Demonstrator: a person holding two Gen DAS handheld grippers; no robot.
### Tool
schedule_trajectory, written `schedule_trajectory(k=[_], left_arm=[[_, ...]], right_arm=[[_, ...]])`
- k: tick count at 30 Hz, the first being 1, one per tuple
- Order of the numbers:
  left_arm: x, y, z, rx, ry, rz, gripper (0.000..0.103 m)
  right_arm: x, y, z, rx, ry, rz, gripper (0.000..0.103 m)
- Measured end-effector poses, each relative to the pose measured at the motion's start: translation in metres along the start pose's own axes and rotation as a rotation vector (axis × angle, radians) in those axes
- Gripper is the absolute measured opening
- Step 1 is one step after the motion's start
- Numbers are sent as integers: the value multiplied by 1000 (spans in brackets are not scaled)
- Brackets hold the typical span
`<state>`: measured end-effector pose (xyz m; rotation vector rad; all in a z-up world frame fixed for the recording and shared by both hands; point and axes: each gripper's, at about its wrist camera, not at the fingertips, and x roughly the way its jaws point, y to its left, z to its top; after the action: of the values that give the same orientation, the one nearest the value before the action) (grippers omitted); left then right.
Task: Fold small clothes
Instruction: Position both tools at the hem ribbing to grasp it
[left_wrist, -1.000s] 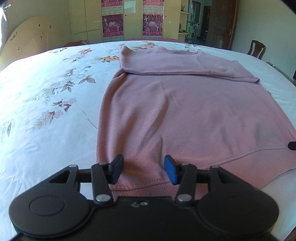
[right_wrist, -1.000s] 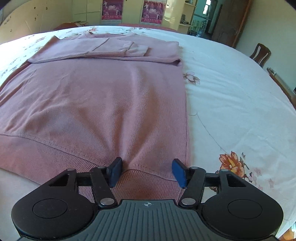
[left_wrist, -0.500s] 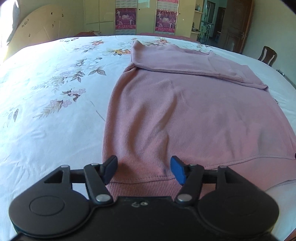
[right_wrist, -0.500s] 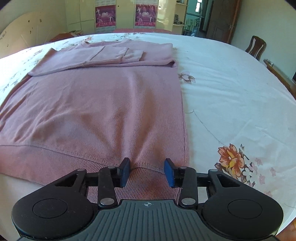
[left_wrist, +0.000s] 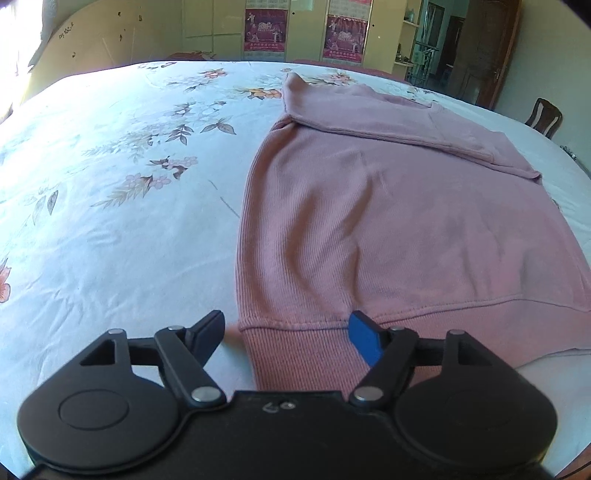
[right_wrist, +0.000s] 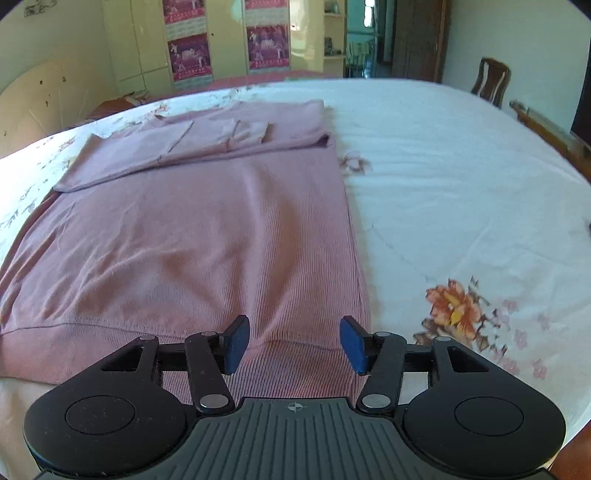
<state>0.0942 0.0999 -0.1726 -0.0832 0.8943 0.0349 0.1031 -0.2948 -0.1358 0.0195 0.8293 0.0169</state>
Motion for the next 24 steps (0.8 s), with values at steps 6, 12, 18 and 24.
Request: schedule_trajectory(k=[6,12,18,24], left_arm=[[-16,-23,14,22,-100,-63,57],[10,-45,12,104,-71,-102,58],[19,-25,-4,105,-58,-76,61],[11,-19,-8,101,-56,-64,60]], right_arm=[[5,46,1,-96,-8,124,37],[22,70,1,-109,5,178,31],[28,24,-20,-87,46,56,32],[11,-9,-29,-78,72,-33,32]])
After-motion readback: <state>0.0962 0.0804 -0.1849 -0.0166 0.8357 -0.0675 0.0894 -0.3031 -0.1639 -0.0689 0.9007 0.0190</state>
